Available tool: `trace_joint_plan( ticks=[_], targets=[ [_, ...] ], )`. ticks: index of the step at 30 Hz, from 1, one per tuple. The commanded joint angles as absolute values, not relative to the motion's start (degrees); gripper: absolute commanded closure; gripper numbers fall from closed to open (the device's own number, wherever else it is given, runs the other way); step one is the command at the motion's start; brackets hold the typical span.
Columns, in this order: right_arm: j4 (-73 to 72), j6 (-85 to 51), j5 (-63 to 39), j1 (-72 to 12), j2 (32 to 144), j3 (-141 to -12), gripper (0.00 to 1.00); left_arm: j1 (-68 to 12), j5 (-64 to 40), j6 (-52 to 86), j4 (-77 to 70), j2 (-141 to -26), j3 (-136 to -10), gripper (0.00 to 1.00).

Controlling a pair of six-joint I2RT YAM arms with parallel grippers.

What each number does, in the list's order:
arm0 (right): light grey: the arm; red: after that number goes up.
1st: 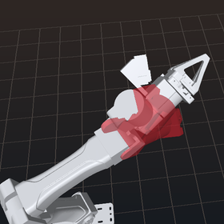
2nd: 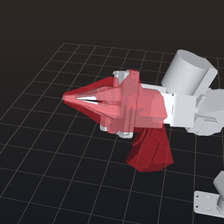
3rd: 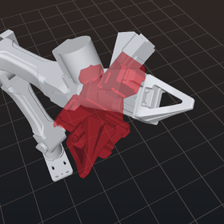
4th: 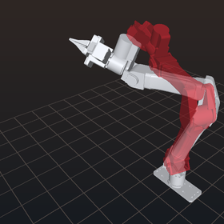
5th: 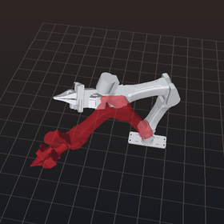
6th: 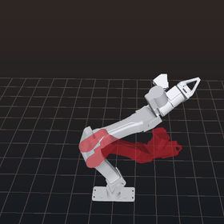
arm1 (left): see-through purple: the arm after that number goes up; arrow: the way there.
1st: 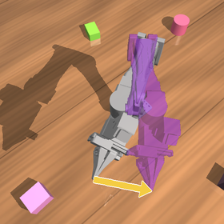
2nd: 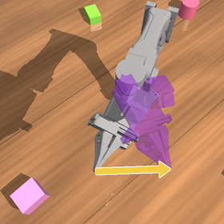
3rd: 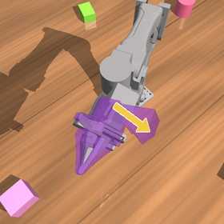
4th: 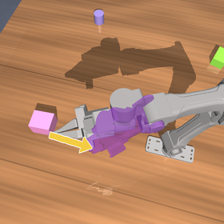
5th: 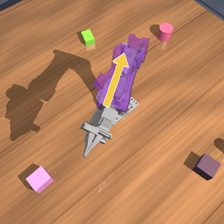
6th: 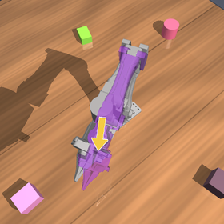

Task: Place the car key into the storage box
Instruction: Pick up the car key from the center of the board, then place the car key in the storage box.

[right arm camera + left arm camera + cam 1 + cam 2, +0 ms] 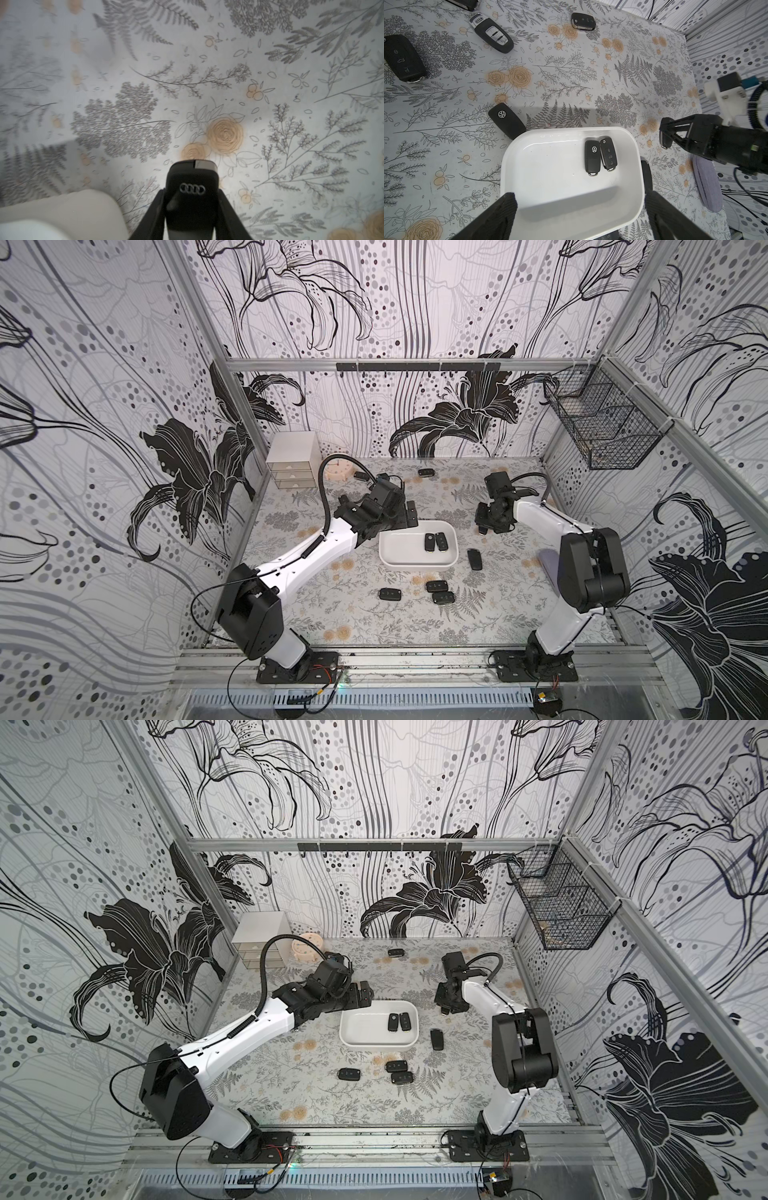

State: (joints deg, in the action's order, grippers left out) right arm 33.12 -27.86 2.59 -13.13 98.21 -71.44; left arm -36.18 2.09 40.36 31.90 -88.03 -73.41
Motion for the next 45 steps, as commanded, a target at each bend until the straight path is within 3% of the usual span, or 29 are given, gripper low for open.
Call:
trace_joint_plan(
  ticks=[1,9,16,31,45],
  targets=[
    [36.18,-30.78,2.69,-17.75,93.87,-70.85,0.65,-35.20,4.01,41.72,29.25,-85.15,-71.43,0.01],
    [36.35,-36.89,4.66,-29.77,93.76,-73.45,0.65,-33.67,6.02,42.55,28.92,-79.77,-67.07,0.01],
    [36.22,-39.19,6.22,-37.89,101.78,-79.52,0.65,-32.68,6.24,42.88,30.22,-75.63,-64.08,0.01],
    [37.01,-41.39,8.96,-41.50,115.89,-90.18,0.64,-31.90,7.91,43.02,33.31,-69.27,-60.30,0.01],
    [40.89,-41.93,13.71,-41.48,121.46,-92.48,0.64,-31.51,8.35,43.22,34.11,-68.14,-59.50,0.01]
  ],
)
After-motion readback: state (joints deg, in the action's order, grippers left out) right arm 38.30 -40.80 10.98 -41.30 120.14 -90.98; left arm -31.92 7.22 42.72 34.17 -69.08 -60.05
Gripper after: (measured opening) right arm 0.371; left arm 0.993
